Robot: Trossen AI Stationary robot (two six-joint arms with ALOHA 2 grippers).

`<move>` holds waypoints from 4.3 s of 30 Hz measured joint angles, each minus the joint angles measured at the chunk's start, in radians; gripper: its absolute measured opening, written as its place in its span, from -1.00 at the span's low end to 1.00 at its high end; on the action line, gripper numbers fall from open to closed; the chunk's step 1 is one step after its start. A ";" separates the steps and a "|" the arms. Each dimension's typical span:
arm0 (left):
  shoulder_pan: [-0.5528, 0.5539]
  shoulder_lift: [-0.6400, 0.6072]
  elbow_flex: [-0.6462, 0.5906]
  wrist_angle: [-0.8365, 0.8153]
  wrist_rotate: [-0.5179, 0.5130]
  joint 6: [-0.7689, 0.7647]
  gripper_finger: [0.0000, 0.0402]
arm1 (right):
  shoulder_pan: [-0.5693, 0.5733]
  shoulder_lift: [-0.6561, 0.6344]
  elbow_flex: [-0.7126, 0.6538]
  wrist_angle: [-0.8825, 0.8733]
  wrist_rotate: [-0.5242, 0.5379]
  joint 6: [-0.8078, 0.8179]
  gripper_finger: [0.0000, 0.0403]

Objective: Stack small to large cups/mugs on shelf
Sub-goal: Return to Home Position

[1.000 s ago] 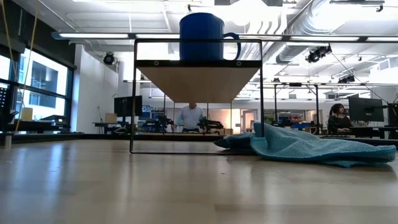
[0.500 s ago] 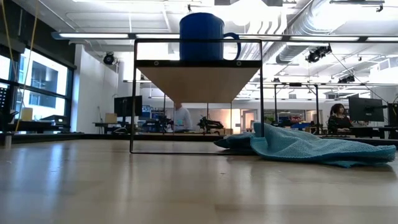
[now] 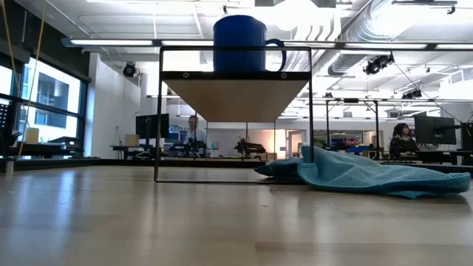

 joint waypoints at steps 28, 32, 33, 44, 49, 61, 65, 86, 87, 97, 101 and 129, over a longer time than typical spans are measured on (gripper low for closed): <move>0.000 -0.400 -1.048 0.963 0.074 -0.184 -0.31 | 0.000 0.041 0.000 -0.041 -0.095 -0.151 -0.41; -0.001 -0.379 -1.115 1.023 0.033 -0.203 -0.31 | 0.000 0.041 0.000 -0.041 -0.095 -0.151 -0.41; -0.001 -0.369 -1.131 1.027 0.017 -0.206 -0.31 | 0.000 0.041 0.000 -0.040 -0.095 -0.151 -0.41; -0.121 -0.144 -1.216 1.237 0.018 -0.198 -0.31 | 0.000 0.041 0.000 -0.061 -0.095 -0.151 -0.41; -0.194 -0.095 -1.216 1.248 -0.006 -0.117 -0.31 | 0.000 0.012 -0.042 -0.082 -0.123 -0.122 -0.41; -0.226 -0.107 -1.296 1.398 -0.196 -0.163 -0.31 | 0.000 -0.436 -0.668 0.439 -0.140 -0.123 -0.41; -0.295 -0.087 -1.416 1.670 -0.366 -0.195 -0.31 | 0.000 -0.537 -0.796 0.546 -0.098 -0.122 -0.41; -0.596 0.218 -1.398 1.911 -0.585 -0.140 -0.31 | 0.000 -0.593 -0.824 0.538 -0.194 -0.169 -0.41; -0.610 0.214 -1.396 1.902 -0.585 -0.122 -0.31 | 0.000 -0.593 -0.824 0.527 -0.205 -0.167 -0.41; -0.631 -0.015 -1.398 1.533 -0.454 -0.067 -0.31 | 0.000 -0.594 -0.824 0.403 -0.251 -0.150 -0.41; -0.628 -0.106 -1.398 1.430 -0.479 -0.049 -0.31 | 0.000 -0.621 -0.832 0.404 -0.263 -0.182 -0.41; -0.810 -0.392 -1.665 1.541 -0.682 -0.076 -0.31 | 0.000 -0.811 -1.069 0.496 -0.272 -0.095 -0.41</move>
